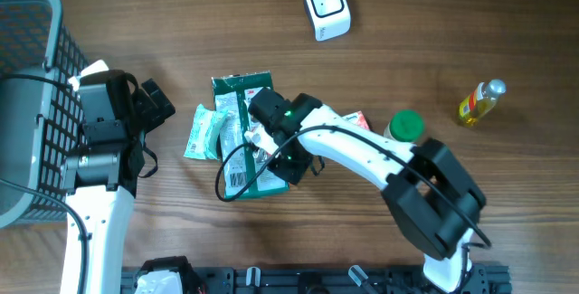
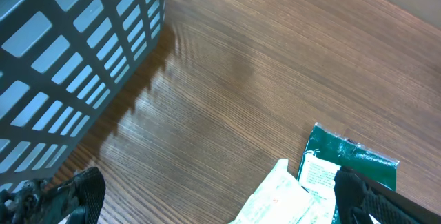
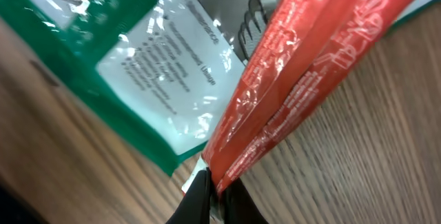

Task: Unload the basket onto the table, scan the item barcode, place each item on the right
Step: 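Grasp the red glove strip on the glove packet with right gripper, then lift the red glove strip up to the white scanner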

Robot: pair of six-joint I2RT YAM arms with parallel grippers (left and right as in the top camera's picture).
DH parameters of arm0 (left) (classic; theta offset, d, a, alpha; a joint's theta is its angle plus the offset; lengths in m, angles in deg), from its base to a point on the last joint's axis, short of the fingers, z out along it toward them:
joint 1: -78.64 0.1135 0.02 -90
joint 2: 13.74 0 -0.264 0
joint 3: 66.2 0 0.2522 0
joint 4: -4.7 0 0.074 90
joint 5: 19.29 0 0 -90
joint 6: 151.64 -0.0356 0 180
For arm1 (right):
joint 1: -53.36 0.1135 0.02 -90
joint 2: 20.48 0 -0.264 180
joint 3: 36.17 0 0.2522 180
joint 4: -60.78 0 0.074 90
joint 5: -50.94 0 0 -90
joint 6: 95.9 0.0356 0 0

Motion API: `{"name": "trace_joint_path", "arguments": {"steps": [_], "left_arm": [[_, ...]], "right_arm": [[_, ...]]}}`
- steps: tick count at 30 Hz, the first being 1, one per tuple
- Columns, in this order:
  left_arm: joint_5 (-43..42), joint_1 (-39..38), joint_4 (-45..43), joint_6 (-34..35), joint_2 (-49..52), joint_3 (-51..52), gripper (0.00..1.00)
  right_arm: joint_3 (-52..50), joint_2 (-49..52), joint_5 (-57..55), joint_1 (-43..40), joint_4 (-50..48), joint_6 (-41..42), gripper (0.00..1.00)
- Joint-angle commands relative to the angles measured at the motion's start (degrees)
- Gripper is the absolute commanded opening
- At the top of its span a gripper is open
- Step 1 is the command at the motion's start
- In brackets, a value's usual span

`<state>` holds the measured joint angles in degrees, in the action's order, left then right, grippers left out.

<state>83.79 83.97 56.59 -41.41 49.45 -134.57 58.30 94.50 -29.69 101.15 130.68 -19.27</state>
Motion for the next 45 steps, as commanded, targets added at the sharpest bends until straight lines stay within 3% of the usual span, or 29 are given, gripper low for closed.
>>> {"name": "trace_joint_path", "arguments": {"steps": [1, 7, 11, 14, 18, 20, 22, 27, 32, 38, 45], "left_arm": [[0.7, 0.2, -0.2, -0.5, -0.2, -0.5, 1.0], [0.7, 0.2, -0.2, -0.5, -0.2, -0.5, 1.0], [0.7, 0.2, -0.2, -0.5, -0.2, -0.5, 1.0], [0.7, 0.2, -0.2, -0.5, -0.2, -0.5, 1.0], [0.7, 0.2, -0.2, -0.5, -0.2, -0.5, 1.0], [0.7, 0.2, -0.2, -0.5, -0.2, -0.5, 1.0], [0.7, 0.2, -0.2, -0.5, -0.2, -0.5, 1.0], [0.7, 0.2, -0.2, -0.5, -0.2, -0.5, 1.0], [0.7, 0.2, -0.2, -0.5, -0.2, -0.5, 1.0], [0.7, 0.2, -0.2, -0.5, -0.2, -0.5, 1.0], [0.7, 0.2, -0.2, -0.5, -0.2, -0.5, 1.0]], "right_arm": [[-0.5, 1.7, -0.9, -0.2, -0.3, -1.6, 0.04], [-0.5, 1.7, -3.0, -0.2, -0.4, -1.5, 0.12], [-0.5, 1.7, -3.0, -0.2, -0.4, -1.5, 0.29], [-0.5, 1.7, -3.0, -0.2, -0.1, -1.4, 0.33], [0.9, -1.8, -2.7, -1.6, -0.4, 3.0, 0.45], [1.0, -5.0, -0.3, -3.2, -0.3, 4.2, 0.57], [1.0, -5.5, -0.3, -5.0, -0.3, 8.9, 0.59], [-2.0, -5.3, 12.4, -9.2, -1.3, 13.6, 0.55], [-11.7, -5.3, 16.4, -9.2, -10.9, 20.5, 0.51], [-17.1, -5.3, 18.2, -9.2, -20.0, 27.1, 0.31], [-17.3, -5.3, 18.1, -9.2, -22.4, 27.0, 0.38]]}}
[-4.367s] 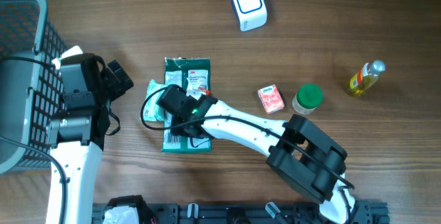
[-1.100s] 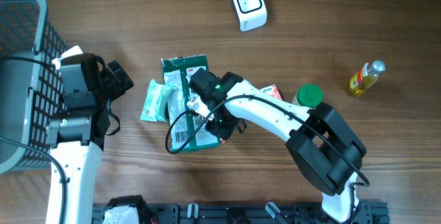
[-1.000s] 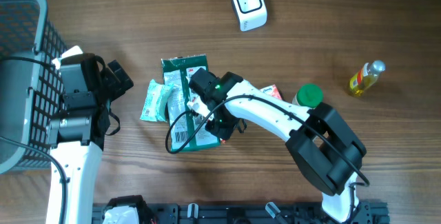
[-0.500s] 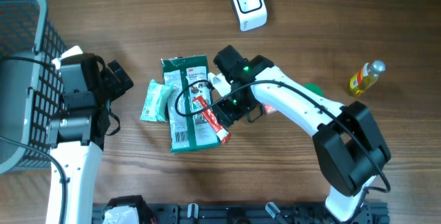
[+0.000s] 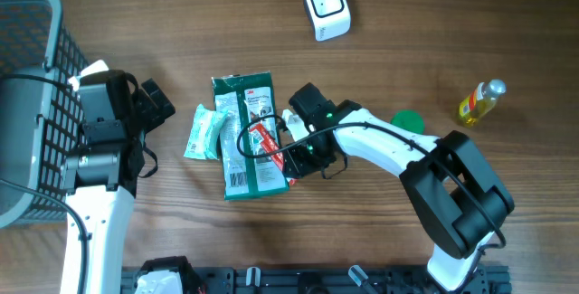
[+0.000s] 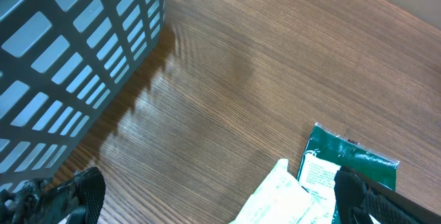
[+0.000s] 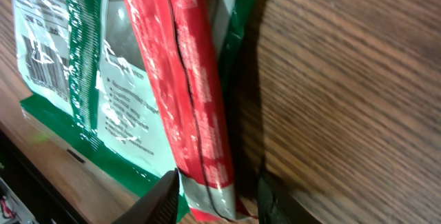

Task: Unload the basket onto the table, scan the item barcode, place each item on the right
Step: 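Lift the red glove strip up to the white scanner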

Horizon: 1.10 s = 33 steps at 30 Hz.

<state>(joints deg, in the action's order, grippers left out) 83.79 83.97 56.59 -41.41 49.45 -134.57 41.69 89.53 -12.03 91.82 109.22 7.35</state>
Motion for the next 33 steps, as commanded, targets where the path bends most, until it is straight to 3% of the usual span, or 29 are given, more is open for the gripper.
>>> {"name": "trace_joint_path", "arguments": {"steps": [1, 3, 6, 12, 19, 22, 26, 28, 30, 33], "left_arm": [[0.7, 0.2, -0.2, -0.5, -0.2, -0.5, 1.0], [0.7, 0.2, -0.2, -0.5, -0.2, -0.5, 1.0], [0.7, 0.2, -0.2, -0.5, -0.2, -0.5, 1.0], [0.7, 0.2, -0.2, -0.5, -0.2, -0.5, 1.0], [0.7, 0.2, -0.2, -0.5, -0.2, -0.5, 1.0], [0.7, 0.2, -0.2, -0.5, -0.2, -0.5, 1.0], [0.7, 0.2, -0.2, -0.5, -0.2, -0.5, 1.0], [0.7, 0.2, -0.2, -0.5, -0.2, -0.5, 1.0], [0.7, 0.2, -0.2, -0.5, -0.2, -0.5, 1.0], [0.7, 0.2, -0.2, -0.5, -0.2, -0.5, 1.0]], "right_arm": [[-0.7, -0.3, 0.4, 0.1, -1.2, 0.4, 0.33], [-0.7, -0.3, -0.5, 0.1, -1.2, 0.2, 0.04], [0.1, -1.8, -2.2, -0.3, -0.8, -3.7, 0.04], [1.6, -18.3, -14.2, -0.1, 4.6, -16.7, 0.04], [4.0, -20.5, -27.3, -0.1, 7.0, -19.1, 0.04], [17.2, -21.0, -37.8, -0.8, 17.0, -25.7, 0.04], [39.9, -20.9, -39.1, -7.0, 27.6, -32.1, 0.04], [42.9, -20.9, -41.5, -8.5, 26.4, -39.3, 0.04], [42.3, -19.2, -52.8, -8.5, 24.2, -44.0, 0.04], [42.3, -14.5, -55.8, -8.5, 21.3, -53.1, 0.04]]}}
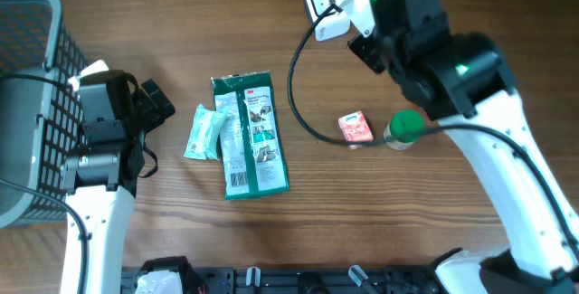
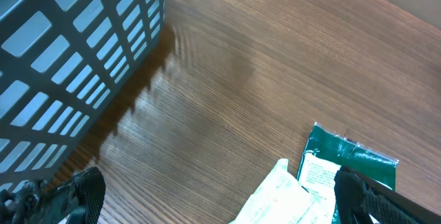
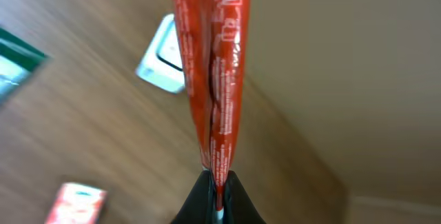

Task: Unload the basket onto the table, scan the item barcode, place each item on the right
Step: 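Lift the red glove strip up to the white scanner, then carry the red strip right and drop it beside the tissue pack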

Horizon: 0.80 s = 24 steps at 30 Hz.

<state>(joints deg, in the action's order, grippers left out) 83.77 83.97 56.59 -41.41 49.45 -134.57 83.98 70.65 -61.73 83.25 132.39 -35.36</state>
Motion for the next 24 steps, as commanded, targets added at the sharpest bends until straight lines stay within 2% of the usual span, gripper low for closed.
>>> {"name": "trace_joint_path", "arguments": {"steps": [1, 4, 6, 10, 15, 21, 24], "left_arm": [[0.7, 0.2, -0.2, -0.5, -0.2, -0.5, 1.0], [0.7, 0.2, -0.2, -0.5, -0.2, -0.5, 1.0], [0.7, 0.2, -0.2, -0.5, -0.2, -0.5, 1.0], [0.7, 0.2, -0.2, -0.5, -0.2, -0.5, 1.0], [0.7, 0.2, -0.2, -0.5, -0.2, -0.5, 1.0], [0.7, 0.2, -0.2, -0.5, -0.2, -0.5, 1.0], [0.7, 0.2, -0.2, -0.5, -0.2, -0.5, 1.0]], "right_arm": [[0.0, 6.4, -6.4, 0.0, -3.1, -14.4, 0.04], [0.0, 15.5, -21.9, -0.2, -13.4, -24.6, 0.04], [0.0, 21.6, -26.2, -0.7, -19.8, -31.2, 0.04], [0.0, 33.6, -34.8, -3.9, -35.3, -31.5, 0.04], [0.0, 42.7, -38.4, -5.8, -46.7, -31.4, 0.04], [0.0, 46.1, -37.7, -5.8, -49.2, -28.8, 0.04], [0.0, 46.1, -33.0, -4.9, -43.6, -28.8, 0.04]]}}
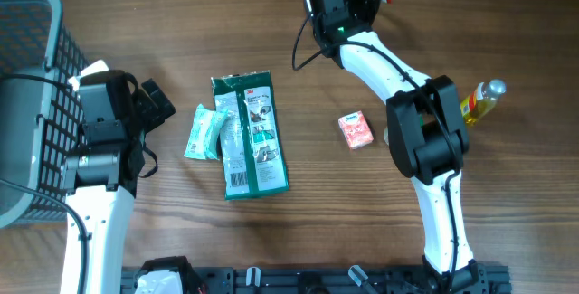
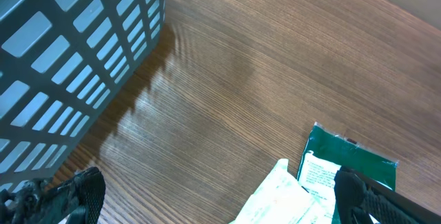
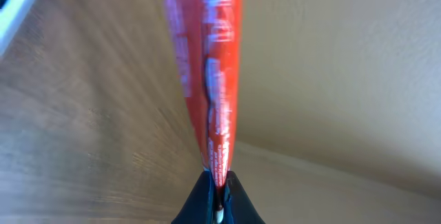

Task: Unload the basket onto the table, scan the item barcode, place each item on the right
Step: 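Carry the red strip right and drop it beside the tissue pack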

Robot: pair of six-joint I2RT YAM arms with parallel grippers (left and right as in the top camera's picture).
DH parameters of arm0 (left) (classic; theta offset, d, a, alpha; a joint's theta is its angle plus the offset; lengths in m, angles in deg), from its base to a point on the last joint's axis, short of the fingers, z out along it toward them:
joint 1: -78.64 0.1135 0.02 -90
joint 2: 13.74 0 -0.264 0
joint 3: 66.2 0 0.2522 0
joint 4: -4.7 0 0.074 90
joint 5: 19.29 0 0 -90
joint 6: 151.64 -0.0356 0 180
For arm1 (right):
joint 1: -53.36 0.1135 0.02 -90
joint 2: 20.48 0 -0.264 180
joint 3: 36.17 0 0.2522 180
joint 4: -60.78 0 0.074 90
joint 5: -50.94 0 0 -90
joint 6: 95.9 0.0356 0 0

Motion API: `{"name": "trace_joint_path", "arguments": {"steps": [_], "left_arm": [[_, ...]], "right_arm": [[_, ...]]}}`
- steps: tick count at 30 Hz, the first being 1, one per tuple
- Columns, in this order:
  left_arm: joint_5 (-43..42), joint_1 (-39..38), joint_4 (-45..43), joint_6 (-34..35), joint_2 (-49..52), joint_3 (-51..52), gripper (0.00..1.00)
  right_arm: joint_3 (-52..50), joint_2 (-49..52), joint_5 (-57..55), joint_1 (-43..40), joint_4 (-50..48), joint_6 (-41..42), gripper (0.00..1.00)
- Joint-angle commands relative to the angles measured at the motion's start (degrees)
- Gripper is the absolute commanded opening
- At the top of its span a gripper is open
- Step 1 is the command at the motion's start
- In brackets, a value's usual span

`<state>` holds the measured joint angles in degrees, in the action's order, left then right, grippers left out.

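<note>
My right gripper is shut on a thin red packet at the table's far edge. In the right wrist view the red packet (image 3: 207,79) stands edge-on and blurred above the gripper (image 3: 217,191). The right wrist covers the spot of the white scanner in the overhead view; a pale edge (image 3: 12,0) shows at the wrist view's top left. My left gripper (image 2: 217,207) is open and empty, near the basket, with a green packet (image 2: 348,162) by its right finger.
A green packet (image 1: 253,136) and a pale wipes packet (image 1: 206,131) lie mid-table. A small red box (image 1: 355,129) lies beside the right arm. A yellow oil bottle (image 1: 479,102) lies at the right. A grey basket (image 1: 32,77) stands at the left edge.
The right gripper, still shut on the red packet, has moved from above the scanner to the far table edge, and the wrist now covers the scanner. The left arm has not moved.
The right gripper was shut on the red packet where it lay on the green packet. Then it had the packet at the green packet's right edge. Later it held it up by the scanner, and now holds it past the scanner at the far edge.
</note>
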<state>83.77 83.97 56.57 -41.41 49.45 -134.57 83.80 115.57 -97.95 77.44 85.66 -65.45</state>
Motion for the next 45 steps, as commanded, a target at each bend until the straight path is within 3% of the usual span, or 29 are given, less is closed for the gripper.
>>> {"name": "trace_joint_path", "arguments": {"steps": [1, 7, 12, 16, 18, 21, 27, 30, 31, 33, 34, 41, 45], "left_arm": [[0.7, 0.2, -0.2, -0.5, -0.2, -0.5, 1.0], [0.7, 0.2, -0.2, -0.5, -0.2, -0.5, 1.0], [0.7, 0.2, -0.2, -0.5, -0.2, -0.5, 1.0], [0.7, 0.2, -0.2, -0.5, -0.2, -0.5, 1.0], [0.7, 0.2, -0.2, -0.5, -0.2, -0.5, 1.0], [0.7, 0.2, -0.2, -0.5, -0.2, -0.5, 1.0], [0.7, 0.2, -0.2, -0.5, -0.2, -0.5, 1.0], [0.7, 0.2, -0.2, -0.5, -0.2, -0.5, 1.0], [0.7, 0.2, -0.2, -0.5, -0.2, -0.5, 1.0], [0.7, 0.2, -0.2, -0.5, -0.2, -0.5, 1.0], [0.7, 0.2, -0.2, -0.5, -0.2, -0.5, 1.0], [0.7, 0.2, -0.2, -0.5, -0.2, -0.5, 1.0], [0.7, 0.2, -0.2, -0.5, -0.2, -0.5, 1.0]], "right_arm": [[0.2, 1.2, 5.9, 1.0, 5.7, 1.6, 0.04], [0.2, -3.9, 8.4, 1.1, 14.7, 10.6, 0.04], [0.2, -20.1, 17.0, 1.6, 23.1, 22.9, 0.04], [0.2, -32.1, 41.4, 1.4, 42.2, 42.4, 0.04], [-0.3, -32.7, 62.3, 1.5, 56.7, 46.7, 0.06], [-6.3, -32.4, 68.2, 1.5, 63.2, 51.3, 0.04], [-24.7, -32.4, 64.7, 1.5, 56.7, 70.6, 0.06], [-28.7, -32.4, 64.7, 1.5, 54.6, 71.6, 0.12], [-29.2, -32.4, 64.7, 1.5, 54.5, 71.6, 0.18], [-29.7, -32.4, 64.7, 1.5, 54.2, 71.8, 0.48], [-29.7, -32.4, 64.7, 1.5, 53.8, 72.7, 0.58], [-29.7, -32.4, 66.7, 2.6, 48.7, 79.6, 0.6], [-29.7, -32.4, 75.3, 8.4, 35.6, 82.0, 0.7]]}}
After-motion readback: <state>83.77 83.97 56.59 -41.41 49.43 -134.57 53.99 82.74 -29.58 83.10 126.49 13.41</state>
